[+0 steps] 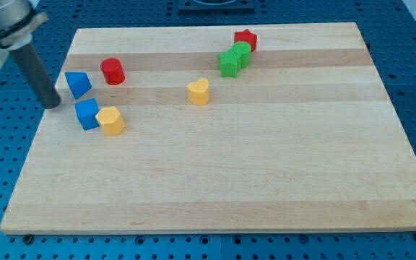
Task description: Place the red circle left to the green star
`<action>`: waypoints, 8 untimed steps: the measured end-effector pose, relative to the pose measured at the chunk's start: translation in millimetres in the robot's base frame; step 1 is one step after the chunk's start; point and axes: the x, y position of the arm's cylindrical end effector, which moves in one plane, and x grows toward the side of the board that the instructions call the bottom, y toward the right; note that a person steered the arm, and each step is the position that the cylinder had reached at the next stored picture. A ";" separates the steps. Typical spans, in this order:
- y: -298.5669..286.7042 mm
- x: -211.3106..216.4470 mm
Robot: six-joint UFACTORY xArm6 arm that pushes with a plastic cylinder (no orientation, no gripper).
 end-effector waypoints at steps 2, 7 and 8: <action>4.9 -61.5; 117.6 -50.8; 131.3 -40.5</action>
